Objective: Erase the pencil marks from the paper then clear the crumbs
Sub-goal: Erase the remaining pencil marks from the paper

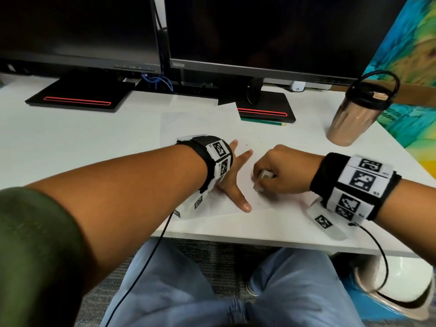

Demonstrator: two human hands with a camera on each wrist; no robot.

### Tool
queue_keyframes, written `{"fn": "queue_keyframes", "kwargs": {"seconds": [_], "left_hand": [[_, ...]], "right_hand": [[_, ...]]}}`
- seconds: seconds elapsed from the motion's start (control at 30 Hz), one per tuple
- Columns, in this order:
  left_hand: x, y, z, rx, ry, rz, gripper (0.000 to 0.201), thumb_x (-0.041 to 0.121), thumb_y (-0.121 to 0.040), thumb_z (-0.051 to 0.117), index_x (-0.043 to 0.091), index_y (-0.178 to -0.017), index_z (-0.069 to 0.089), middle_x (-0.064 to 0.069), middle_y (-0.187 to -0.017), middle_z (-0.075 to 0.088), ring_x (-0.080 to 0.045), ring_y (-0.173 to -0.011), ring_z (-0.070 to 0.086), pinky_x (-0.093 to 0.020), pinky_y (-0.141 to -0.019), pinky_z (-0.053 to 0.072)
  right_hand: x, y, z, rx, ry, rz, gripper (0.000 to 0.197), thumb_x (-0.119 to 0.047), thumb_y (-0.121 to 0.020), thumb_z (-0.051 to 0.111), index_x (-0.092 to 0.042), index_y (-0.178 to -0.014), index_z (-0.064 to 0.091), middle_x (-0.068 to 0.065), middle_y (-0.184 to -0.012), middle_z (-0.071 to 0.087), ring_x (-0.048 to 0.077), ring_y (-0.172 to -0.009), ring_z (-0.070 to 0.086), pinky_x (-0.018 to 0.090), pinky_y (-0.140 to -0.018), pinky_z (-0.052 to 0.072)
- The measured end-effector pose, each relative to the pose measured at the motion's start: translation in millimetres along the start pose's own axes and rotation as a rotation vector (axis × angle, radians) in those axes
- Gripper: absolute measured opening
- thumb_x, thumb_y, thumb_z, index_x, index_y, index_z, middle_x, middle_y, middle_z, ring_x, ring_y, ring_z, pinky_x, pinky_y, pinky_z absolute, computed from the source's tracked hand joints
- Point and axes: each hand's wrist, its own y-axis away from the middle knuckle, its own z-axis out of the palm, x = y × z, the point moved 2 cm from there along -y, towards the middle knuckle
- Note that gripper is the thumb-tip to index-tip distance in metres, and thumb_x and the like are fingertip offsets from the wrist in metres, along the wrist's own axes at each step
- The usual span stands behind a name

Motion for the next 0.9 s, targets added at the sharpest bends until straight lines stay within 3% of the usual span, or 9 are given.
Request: {"fn": "queue_keyframes", "kwargs": {"seconds": [0.1,0.23,0.3,0.37,0.47,0.57,0.63,0.7,0.9], "left_hand": [[-1,3,-1,-0.027,0.014,0.001,0.148,0.098,-0.045,0.056,0.038,-0.147,-0.032,-0.011,-0.16,-0.031,-0.041,-0.15,-0.01,-0.061,-0.117,0.009],[-5,8,-1,-0.053,0.043,0.007,0.148,0.096,-0.048,0.059,0.036,-0.146,-0.034,-0.006,-0.159,-0.035,-0.038,-0.149,-0.021,-0.063,-0.116,0.0],[-11,14,-1,-0.047,0.062,0.016,0.149,0.094,-0.049,0.061,0.034,-0.147,-0.034,-0.005,-0.158,-0.036,-0.036,-0.148,-0.025,-0.062,-0.116,-0.003],[-22,22,2,-0.043,0.064,0.018,0.151,0.095,-0.049,0.061,0.032,-0.147,-0.035,-0.006,-0.158,-0.037,-0.037,-0.147,-0.026,-0.062,-0.116,-0.004],[-45,30,13,-0.082,0.052,-0.025,0.153,0.096,-0.046,0.058,0.029,-0.147,-0.035,-0.006,-0.158,-0.036,-0.037,-0.147,-0.026,-0.062,-0.116,-0.003],[-57,37,29,-0.109,0.02,-0.051,0.15,0.091,-0.053,0.062,0.025,-0.148,-0.034,-0.008,-0.158,-0.035,-0.037,-0.148,-0.023,-0.061,-0.117,-0.001],[-56,39,35,-0.085,0.022,-0.052,0.144,0.087,-0.061,0.063,0.024,-0.15,-0.031,-0.007,-0.159,-0.033,-0.036,-0.149,-0.02,-0.058,-0.118,0.001],[-55,39,37,-0.075,0.029,-0.049,0.141,0.085,-0.064,0.063,0.024,-0.15,-0.031,-0.007,-0.16,-0.032,-0.035,-0.149,-0.02,-0.057,-0.118,0.0],[-61,39,37,-0.106,0.07,-0.011,0.145,0.092,-0.057,0.059,0.028,-0.148,-0.034,-0.006,-0.157,-0.037,-0.036,-0.148,-0.024,-0.062,-0.117,-0.002]], "right_hand": [[-4,10,-3,-0.026,-0.036,-0.004,0.015,-0.029,-0.085,0.064,-0.03,-0.095,0.076,-0.019,-0.089,0.072,0.0,-0.083,0.063,0.024,-0.08,0.051],[9,20,-13,0.38,-0.211,0.156,0.025,-0.028,-0.087,0.068,-0.024,-0.112,0.071,-0.015,-0.082,0.066,0.003,-0.071,0.061,0.029,-0.08,0.052],[7,23,-9,0.476,-0.406,0.202,0.012,-0.03,-0.087,0.069,-0.024,-0.094,0.076,-0.011,-0.077,0.072,0.012,-0.073,0.066,0.038,-0.079,0.056],[-6,26,0,0.531,-0.508,0.205,0.014,-0.031,-0.091,0.064,-0.021,-0.083,0.072,-0.007,-0.079,0.072,0.011,-0.075,0.064,0.036,-0.076,0.052],[-41,27,20,0.412,-0.547,0.114,0.018,-0.033,-0.099,0.048,-0.02,-0.101,0.062,-0.008,-0.103,0.067,0.006,-0.087,0.059,0.028,-0.08,0.042],[-71,17,46,0.141,-0.528,0.018,0.031,-0.034,-0.103,0.037,-0.017,-0.126,0.051,-0.007,-0.154,0.036,0.013,-0.141,0.033,0.028,-0.113,0.027],[-80,8,61,0.022,-0.532,-0.01,0.033,-0.033,-0.105,0.033,-0.014,-0.127,0.049,-0.006,-0.161,0.017,0.008,-0.149,0.006,0.029,-0.121,0.005],[-76,5,69,-0.025,-0.483,0.006,0.036,-0.032,-0.105,0.03,-0.012,-0.131,0.046,-0.005,-0.163,0.007,0.006,-0.149,-0.006,0.025,-0.119,-0.008],[-21,28,46,0.127,-0.538,0.383,0.034,-0.036,-0.104,0.035,-0.017,-0.125,0.053,-0.002,-0.163,0.005,0.008,-0.149,-0.009,0.035,-0.121,-0.006]]}}
